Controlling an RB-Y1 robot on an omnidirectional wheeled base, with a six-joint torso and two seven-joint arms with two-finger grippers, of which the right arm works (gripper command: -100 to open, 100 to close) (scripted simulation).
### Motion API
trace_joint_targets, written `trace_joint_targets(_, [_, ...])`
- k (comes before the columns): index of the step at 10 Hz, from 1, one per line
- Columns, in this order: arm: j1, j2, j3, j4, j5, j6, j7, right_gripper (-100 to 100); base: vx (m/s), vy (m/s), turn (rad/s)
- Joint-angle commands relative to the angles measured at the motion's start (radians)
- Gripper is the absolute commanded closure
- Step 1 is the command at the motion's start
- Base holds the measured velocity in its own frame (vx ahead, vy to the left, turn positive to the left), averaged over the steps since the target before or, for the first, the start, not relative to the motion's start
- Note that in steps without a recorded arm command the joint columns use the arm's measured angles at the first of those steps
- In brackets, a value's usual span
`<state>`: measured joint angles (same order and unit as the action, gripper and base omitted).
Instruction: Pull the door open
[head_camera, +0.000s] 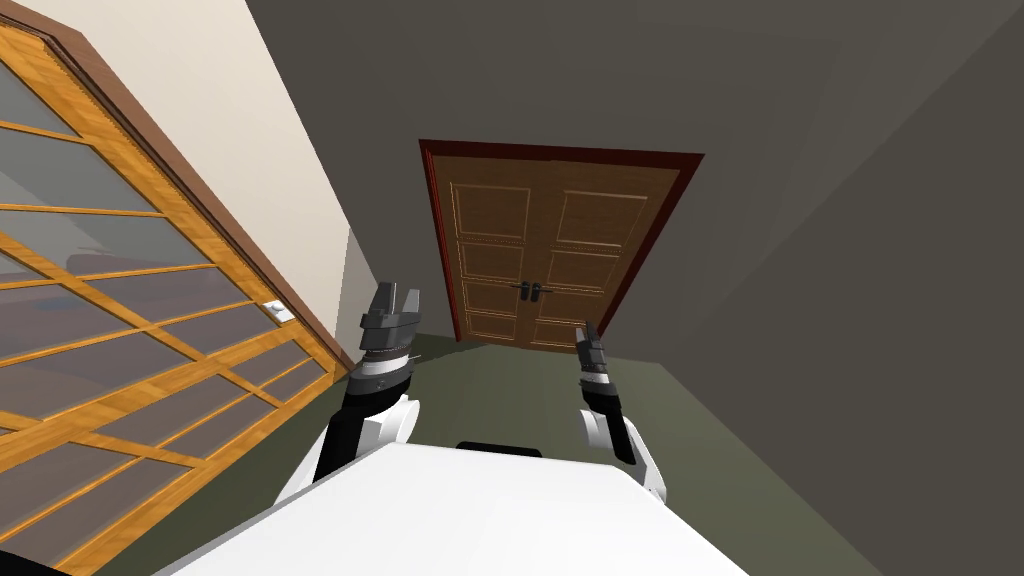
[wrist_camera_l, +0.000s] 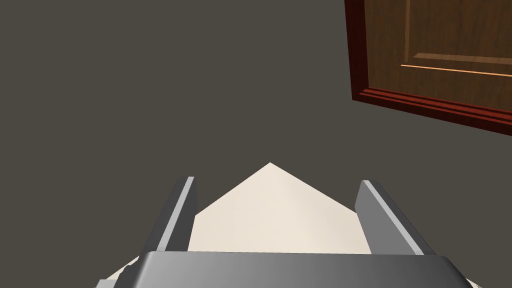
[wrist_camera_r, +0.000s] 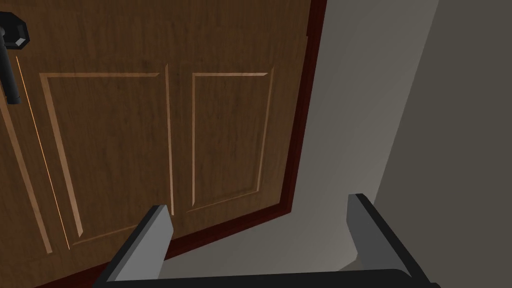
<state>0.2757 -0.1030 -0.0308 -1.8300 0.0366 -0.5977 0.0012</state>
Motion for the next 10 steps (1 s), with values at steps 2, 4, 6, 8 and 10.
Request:
trace_joint_targets(2, [-0.034, -0.01, -0.006, 0.064, -0.007, -0.003, -0.007, -100, 0.042, 0.002, 0.019])
trace_joint_targets(4, [-0.073, -0.022, -0.011, 0.131, -0.014, -0.001, -0.015, -100, 0.091, 0.006, 0.038])
trace_joint_targets(6, [-0.114, -0.034, -0.015, 0.19, -0.022, 0.001, -0.024, -100, 0.101, 0.005, 0.029])
trace_joint_targets(8, [-0.134, -0.04, -0.018, 0.238, -0.026, 0.002, -0.028, -100, 0.067, 0.003, 0.017])
trace_joint_targets(10, [-0.176, -0.053, -0.023, 0.305, -0.035, 0.004, -0.037, -100, 0.087, 0.003, 0.036])
